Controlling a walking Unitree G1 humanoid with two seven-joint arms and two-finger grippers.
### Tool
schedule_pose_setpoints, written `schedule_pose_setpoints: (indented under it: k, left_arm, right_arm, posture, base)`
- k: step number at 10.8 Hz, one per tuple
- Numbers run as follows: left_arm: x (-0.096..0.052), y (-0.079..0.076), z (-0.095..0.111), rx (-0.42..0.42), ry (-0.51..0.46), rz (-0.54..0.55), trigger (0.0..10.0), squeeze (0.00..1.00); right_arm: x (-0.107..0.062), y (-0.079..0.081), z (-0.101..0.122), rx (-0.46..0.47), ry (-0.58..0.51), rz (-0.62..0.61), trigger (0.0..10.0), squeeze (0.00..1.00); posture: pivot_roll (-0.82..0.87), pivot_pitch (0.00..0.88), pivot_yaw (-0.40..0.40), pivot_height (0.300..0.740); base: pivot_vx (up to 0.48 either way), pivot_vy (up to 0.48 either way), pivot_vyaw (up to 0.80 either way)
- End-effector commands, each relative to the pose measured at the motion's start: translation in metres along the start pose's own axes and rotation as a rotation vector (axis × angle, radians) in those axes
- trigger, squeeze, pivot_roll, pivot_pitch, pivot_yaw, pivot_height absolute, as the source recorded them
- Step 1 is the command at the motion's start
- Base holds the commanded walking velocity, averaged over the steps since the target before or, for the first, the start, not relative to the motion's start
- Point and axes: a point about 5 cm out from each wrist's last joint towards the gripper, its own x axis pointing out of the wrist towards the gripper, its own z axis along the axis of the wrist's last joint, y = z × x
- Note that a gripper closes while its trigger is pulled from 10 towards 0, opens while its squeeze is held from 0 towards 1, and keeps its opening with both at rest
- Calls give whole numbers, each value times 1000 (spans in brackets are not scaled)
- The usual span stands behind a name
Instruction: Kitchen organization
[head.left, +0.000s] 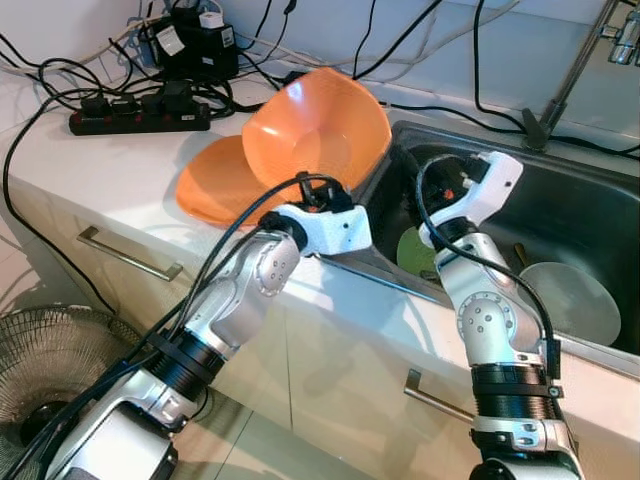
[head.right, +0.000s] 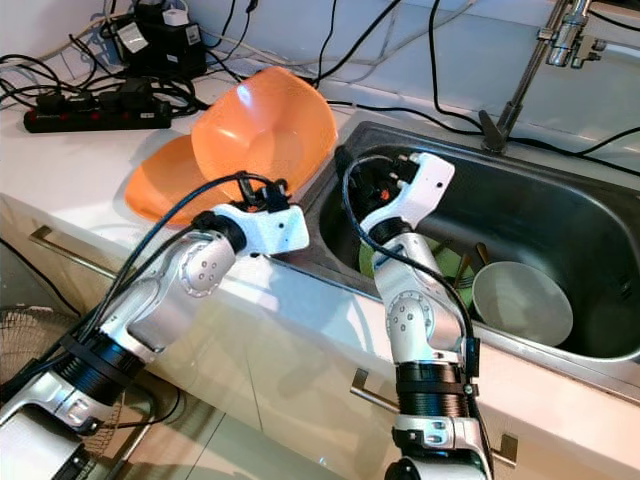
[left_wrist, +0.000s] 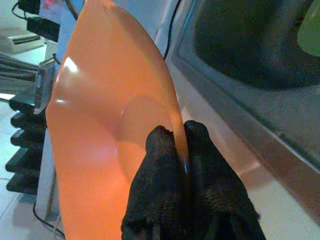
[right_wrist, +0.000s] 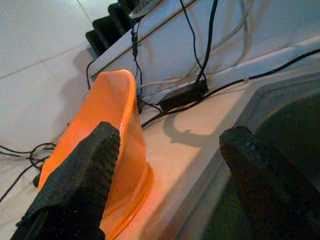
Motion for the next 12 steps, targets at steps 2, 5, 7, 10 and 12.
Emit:
schedule_pose_setpoints:
  k: [2,5,7,10,12]
  left_arm:
    - [2,0,11,29,-45,-7,10000,0]
    - [3,-6,25,31,-104,-32,10000,0]
    - [3,-6,26,33,-111,-35,10000,0]
    - [1,-9,26,57,-122,-48,10000,0]
    - [0,-10,26,70,-129,-52,10000,0]
  right_arm:
    - [2,8,9,11,-29,33,10000,0]
    - [3,9,6,11,-22,30,10000,0]
    - [3,7,6,12,-24,16,10000,0]
    - [4,4,7,5,-27,-7,10000,0]
    - [4,2,7,2,-27,-22,10000,0]
  posture:
    - [113,37,-8,740]
    - [116,38,-7,740]
    - [117,41,-7,740]
    - [118,46,-8,740]
    - [117,50,-9,740]
  base:
    - [0,0,0]
    - [0,0,0]
    - [0,0,0]
    - [0,0,0]
    - [0,0,0]
